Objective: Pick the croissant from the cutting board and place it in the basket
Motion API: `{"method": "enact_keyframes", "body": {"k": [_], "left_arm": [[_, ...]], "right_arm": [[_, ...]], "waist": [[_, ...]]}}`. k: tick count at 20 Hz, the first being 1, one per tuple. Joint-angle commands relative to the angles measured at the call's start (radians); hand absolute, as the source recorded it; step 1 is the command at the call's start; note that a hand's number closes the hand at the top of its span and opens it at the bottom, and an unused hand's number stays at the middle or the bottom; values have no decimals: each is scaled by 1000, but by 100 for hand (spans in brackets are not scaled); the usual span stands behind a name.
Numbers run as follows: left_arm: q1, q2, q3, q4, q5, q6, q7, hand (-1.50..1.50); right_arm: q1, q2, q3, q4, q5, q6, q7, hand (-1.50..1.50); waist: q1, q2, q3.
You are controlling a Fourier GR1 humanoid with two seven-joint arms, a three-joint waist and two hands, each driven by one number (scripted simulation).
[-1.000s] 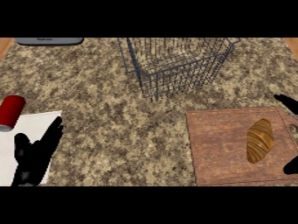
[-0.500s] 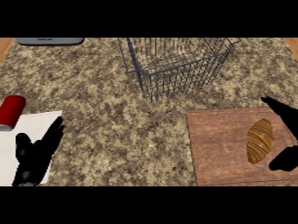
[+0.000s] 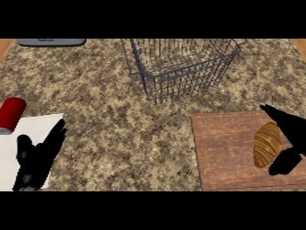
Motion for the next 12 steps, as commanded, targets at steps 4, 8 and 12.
{"method": "enact_keyframes", "body": {"k": [4,8,12], "left_arm": [[3,-19,-18,-20,-34,33,133,0],[90,-20,1,52,-28,-27,-9,0],[23,-18,10,25,-16,-23,90,0]], "right_arm": [[0,32,-6,23,47,4,-28,-150],[22,51,-17,54,71,-32,-61,-150],[-12,42,-19,168,106,-45,-154,150]], "waist": [[-3,8,-12],[-1,9,-12],[1,11,-11]]}}
